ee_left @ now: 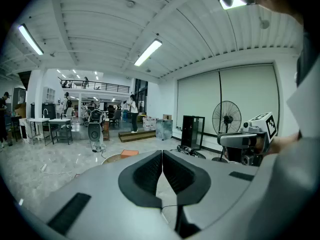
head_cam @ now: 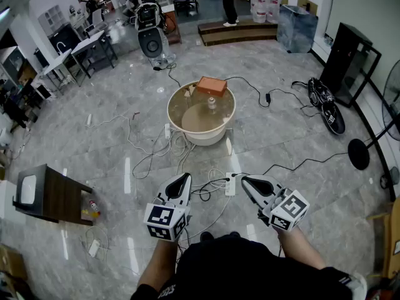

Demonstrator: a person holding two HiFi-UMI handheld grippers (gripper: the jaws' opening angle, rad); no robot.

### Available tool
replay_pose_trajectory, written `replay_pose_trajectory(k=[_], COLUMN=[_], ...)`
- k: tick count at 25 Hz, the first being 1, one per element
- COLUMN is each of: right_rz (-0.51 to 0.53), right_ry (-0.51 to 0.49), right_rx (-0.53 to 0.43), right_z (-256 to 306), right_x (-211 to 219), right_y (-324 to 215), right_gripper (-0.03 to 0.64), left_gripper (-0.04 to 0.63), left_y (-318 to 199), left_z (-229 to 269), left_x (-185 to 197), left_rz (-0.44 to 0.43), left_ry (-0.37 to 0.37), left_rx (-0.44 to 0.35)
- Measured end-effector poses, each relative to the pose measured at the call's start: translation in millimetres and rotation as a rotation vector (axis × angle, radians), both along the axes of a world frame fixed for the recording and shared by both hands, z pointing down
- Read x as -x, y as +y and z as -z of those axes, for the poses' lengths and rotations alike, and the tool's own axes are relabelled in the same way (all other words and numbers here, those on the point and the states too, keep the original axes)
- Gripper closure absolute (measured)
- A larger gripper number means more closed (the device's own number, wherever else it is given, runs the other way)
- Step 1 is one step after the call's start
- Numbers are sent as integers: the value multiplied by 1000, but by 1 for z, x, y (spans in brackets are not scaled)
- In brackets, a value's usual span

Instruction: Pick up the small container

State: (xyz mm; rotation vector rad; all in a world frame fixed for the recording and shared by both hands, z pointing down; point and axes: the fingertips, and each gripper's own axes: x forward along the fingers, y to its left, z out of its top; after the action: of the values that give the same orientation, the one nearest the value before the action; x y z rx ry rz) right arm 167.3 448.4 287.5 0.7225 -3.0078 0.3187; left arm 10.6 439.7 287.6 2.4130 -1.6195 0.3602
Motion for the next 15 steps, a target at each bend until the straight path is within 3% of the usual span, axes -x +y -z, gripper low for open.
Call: replay_pose_trajectory(k=[3, 15], right_rz=[-2, 21], right_ry=[-43, -30], right_rx=[26, -3], right_z=[3, 8], right_x=[1, -3], right_y=[-2, 5], right_gripper=[606, 606], left_gripper=[576, 577], left_y=[-5, 1], left_z=[5, 11], left_x=[4, -3], left_rz=[4, 9], left_ry=[-11, -20], left_rx=[-8, -23])
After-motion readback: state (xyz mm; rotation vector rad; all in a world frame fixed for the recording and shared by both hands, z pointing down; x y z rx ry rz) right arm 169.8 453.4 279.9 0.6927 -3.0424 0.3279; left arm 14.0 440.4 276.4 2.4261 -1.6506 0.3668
